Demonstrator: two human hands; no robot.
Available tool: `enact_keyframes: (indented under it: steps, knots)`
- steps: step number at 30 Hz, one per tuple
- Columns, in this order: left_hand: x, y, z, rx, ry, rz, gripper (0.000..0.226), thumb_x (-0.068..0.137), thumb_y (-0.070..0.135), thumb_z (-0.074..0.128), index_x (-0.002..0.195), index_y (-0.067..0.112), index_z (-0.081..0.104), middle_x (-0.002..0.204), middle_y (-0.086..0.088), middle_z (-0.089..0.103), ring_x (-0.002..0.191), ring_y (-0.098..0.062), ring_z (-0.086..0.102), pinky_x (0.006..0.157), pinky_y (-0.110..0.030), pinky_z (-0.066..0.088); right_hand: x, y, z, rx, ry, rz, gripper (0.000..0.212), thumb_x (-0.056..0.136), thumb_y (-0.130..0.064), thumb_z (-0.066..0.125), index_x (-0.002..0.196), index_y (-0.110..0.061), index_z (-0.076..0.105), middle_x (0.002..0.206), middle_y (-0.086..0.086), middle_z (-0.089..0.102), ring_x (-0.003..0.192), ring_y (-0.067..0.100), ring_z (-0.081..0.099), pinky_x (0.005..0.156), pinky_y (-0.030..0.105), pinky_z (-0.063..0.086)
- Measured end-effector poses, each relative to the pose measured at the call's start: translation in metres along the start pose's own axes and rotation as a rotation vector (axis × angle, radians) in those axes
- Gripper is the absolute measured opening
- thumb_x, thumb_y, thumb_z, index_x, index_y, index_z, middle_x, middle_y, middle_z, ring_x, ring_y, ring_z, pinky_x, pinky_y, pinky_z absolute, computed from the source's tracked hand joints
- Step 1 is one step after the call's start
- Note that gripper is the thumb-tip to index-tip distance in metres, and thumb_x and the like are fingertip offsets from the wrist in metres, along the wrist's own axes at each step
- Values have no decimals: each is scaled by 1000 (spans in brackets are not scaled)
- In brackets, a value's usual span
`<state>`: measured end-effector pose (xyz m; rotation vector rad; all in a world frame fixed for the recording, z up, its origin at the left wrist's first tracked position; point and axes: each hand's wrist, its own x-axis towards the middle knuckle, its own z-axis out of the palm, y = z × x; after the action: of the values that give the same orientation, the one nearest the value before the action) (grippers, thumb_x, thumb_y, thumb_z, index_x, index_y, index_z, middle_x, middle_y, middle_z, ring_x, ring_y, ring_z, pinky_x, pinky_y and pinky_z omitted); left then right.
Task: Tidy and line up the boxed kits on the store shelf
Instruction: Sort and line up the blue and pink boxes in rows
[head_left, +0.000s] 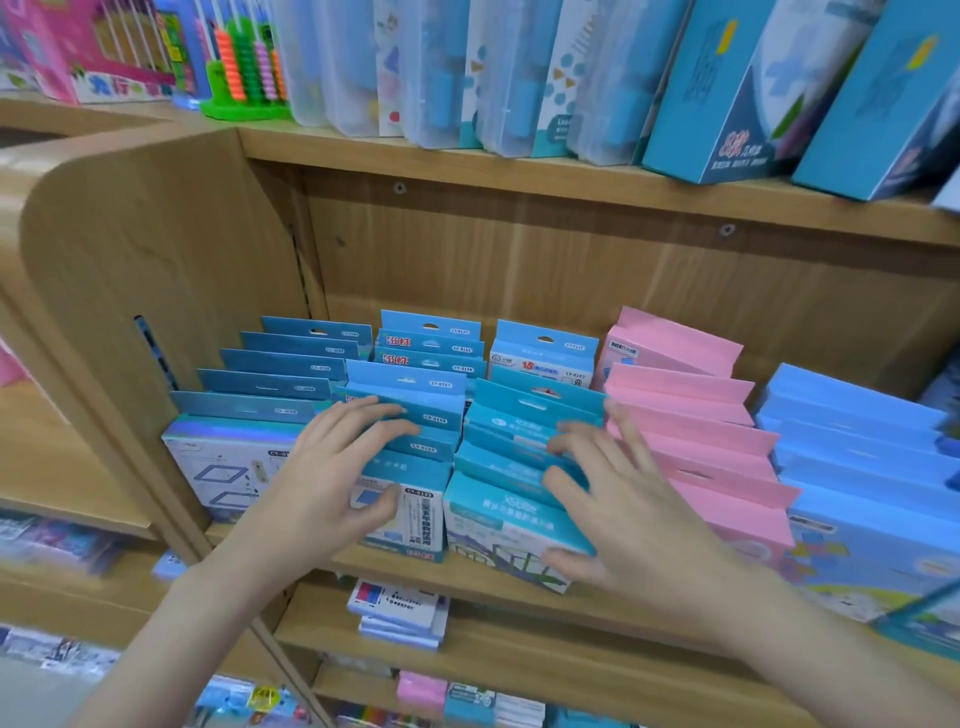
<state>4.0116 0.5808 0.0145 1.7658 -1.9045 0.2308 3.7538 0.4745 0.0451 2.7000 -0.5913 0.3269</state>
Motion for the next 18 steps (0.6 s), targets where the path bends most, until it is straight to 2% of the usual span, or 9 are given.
enact_keyframes:
  steps: [3, 7, 12, 18]
  knots:
    - [-3, -3, -2, -26, -8, 11, 45, 78, 42, 47, 121, 31, 45, 131, 10, 46, 130, -11, 32, 108, -28, 22, -12, -10, 1, 38, 76, -31, 46, 60, -51, 74, 88, -22, 54, 101, 4, 58, 99, 24, 40, 104, 43, 35]
    - [-5, -8, -4, -35, -39, 45, 44, 78, 38, 45, 121, 32, 44, 128, 16, 45, 128, -10, 34, 108, -26, 24, -19, -7, 13, 72, 153, -76, 45, 65, -46, 71, 95, -18, 52, 106, 7, 51, 98, 20, 49, 104, 45, 24]
    - [-1, -6, -1, -32, -27, 22, 45, 78, 37, 44, 122, 28, 44, 125, 9, 50, 124, -12, 38, 106, -30, 25, -18, 9, 19, 126, 194, -141, 42, 80, -52, 55, 103, -18, 48, 115, 5, 45, 105, 18, 47, 104, 48, 23]
    - [0, -3, 4, -31, 4, -33, 45, 78, 38, 42, 122, 28, 43, 125, 7, 52, 124, -13, 38, 108, -35, 29, -17, 22, 26, 147, 174, -64, 46, 79, -57, 53, 103, -18, 48, 108, 4, 58, 103, 20, 48, 102, 47, 27]
